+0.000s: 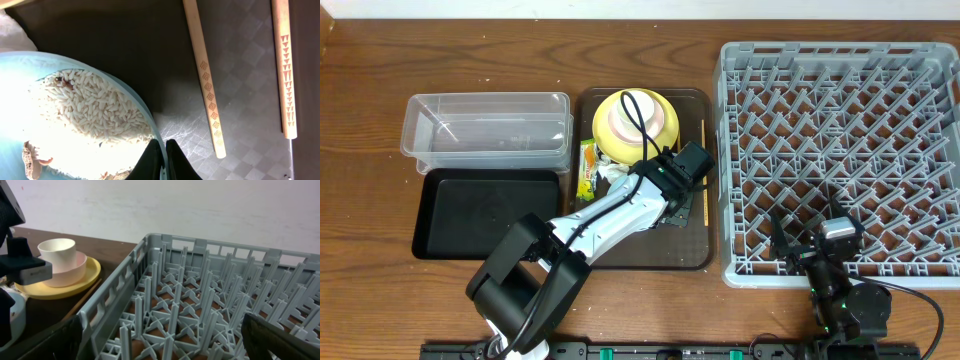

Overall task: Sort waste into correct bins and load items into the dishwasher rack
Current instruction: 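Grasp the light-blue bowl rim with the left gripper and lift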

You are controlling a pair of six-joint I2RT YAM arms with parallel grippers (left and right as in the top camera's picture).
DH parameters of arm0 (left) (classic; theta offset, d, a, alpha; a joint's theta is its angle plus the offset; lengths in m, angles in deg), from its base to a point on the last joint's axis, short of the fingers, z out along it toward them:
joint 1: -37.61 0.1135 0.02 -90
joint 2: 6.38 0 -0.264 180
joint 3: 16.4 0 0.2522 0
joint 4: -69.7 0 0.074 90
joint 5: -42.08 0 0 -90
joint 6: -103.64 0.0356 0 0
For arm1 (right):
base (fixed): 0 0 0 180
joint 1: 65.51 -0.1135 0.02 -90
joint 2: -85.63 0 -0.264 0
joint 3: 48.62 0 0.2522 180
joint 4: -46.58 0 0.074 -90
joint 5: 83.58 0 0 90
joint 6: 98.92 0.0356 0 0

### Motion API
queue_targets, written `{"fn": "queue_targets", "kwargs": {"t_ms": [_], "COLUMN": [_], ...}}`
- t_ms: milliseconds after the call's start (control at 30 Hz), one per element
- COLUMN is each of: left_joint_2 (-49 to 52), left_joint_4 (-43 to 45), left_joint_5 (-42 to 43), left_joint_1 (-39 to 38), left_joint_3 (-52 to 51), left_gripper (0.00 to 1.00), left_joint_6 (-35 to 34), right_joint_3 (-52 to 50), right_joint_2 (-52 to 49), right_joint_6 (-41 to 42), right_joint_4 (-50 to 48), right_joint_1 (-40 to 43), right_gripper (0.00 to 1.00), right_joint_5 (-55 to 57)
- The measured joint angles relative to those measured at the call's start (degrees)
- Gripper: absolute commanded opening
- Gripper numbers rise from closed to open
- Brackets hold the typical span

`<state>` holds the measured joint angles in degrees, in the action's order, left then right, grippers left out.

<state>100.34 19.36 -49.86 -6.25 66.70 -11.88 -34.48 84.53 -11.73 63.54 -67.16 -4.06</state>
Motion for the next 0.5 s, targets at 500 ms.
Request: {"fn": "queue_targets", "kwargs": {"t_ms": [500], "left_joint_2": [-13.81], "left_joint_4": [-5.35], "left_joint_5": [0.24], "left_joint_1": [1.25], "left_joint_3": [-0.46], "left_gripper": [0.06], "left_joint_6": [-0.42], "right_joint_3": [0.0], "right_joint_2": [0.0], "right_joint_6": [-0.02], "right_joint_4": [-0.02], "right_joint_1": [0.0], "right_gripper": [0.99], "right_joint_5": [0.0]}}
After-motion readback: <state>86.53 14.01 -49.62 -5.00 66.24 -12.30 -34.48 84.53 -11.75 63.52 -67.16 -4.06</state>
